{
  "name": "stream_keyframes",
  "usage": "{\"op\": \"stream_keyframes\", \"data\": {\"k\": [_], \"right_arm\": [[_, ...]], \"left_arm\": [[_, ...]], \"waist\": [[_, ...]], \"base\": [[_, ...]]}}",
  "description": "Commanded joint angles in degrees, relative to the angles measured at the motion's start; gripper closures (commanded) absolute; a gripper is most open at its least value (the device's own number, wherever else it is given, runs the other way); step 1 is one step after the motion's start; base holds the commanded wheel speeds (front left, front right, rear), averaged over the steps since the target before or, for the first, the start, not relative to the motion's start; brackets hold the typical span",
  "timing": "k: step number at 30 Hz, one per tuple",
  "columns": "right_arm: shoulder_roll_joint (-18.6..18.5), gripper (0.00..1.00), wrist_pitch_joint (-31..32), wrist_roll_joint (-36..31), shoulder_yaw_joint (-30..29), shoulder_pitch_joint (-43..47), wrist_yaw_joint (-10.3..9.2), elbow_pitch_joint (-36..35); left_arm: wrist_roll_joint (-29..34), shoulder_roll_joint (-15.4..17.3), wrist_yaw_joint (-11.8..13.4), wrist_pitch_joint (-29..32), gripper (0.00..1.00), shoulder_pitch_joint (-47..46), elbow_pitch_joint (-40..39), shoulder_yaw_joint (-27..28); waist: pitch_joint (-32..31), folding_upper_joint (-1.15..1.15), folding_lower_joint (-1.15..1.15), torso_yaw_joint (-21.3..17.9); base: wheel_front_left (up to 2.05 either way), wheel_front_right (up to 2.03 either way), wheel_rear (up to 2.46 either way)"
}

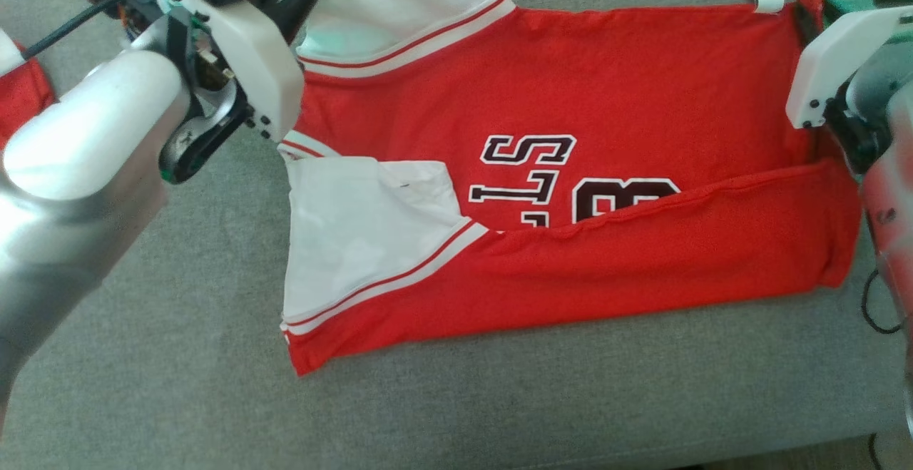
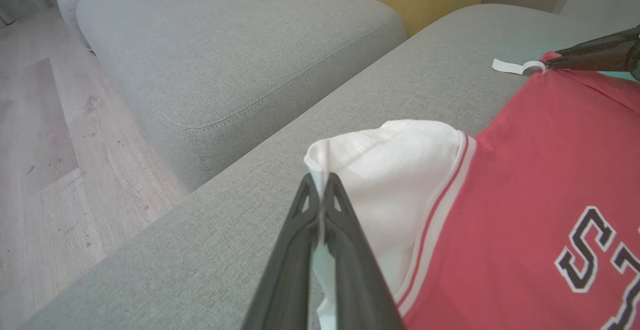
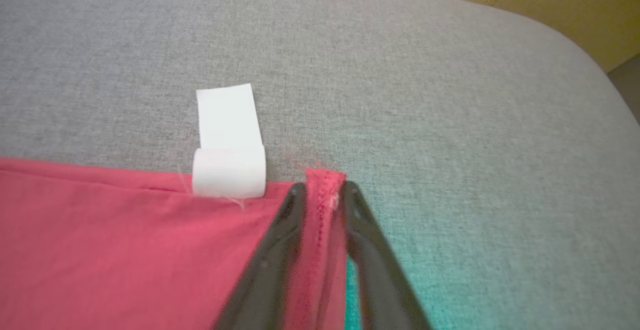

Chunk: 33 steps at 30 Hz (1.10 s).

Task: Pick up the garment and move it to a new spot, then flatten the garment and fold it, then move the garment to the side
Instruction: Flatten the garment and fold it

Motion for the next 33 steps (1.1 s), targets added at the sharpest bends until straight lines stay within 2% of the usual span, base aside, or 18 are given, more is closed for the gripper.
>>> {"op": "stream_keyframes", "data": {"k": [1, 10, 16, 23, 27, 33], "right_arm": [[0.0, 1.0, -0.8, 0.5, 0.8, -0.4, -0.05, -0.7], [-0.4, 1.0, -8.4, 4.6, 1.7, -3.8, -0.05, -1.8], [0.1, 1.0, -11.1, 9.3, 4.3, -6.3, -0.05, -3.6], [-0.2, 1.0, -15.3, 11.6, 6.5, -10.5, -0.05, -3.7], [-0.3, 1.0, -17.5, 13.2, 6.7, -12.0, -0.05, -2.5], [-1.3, 1.0, -18.5, 15.7, 10.0, -10.4, -0.05, -1.3]], "left_arm": [[0.6, 2.3, 0.5, -0.1, 1.0, -1.9, -0.7, 2.5], [0.9, 3.7, 2.1, -2.6, 1.0, -2.9, 2.4, 4.1], [1.7, 3.7, 3.3, -5.2, 1.0, -5.4, 5.7, 5.6], [3.2, 1.5, 3.9, -9.3, 1.0, -9.2, 11.4, 6.7], [3.8, 0.0, 3.3, -11.3, 1.0, -10.5, 14.9, 6.6], [3.8, -1.0, 1.1, -13.1, 1.0, -8.9, 17.2, 5.3]], "waist": [[-0.1, 0.0, 0.0, -0.2], [-0.8, 0.0, 0.0, -1.4], [-0.2, 0.0, 0.0, -2.1], [0.6, 0.0, 0.0, -1.8], [0.5, 0.0, 0.0, -1.4], [-1.3, 0.0, 0.0, -0.5]], "base": [[0.0, 0.0, 0.0], [0.0, 0.0, 0.0], [0.0, 0.0, 0.0], [0.0, 0.0, 0.0], [0.0, 0.0, 0.0], [0.0, 0.0, 0.0]]}}
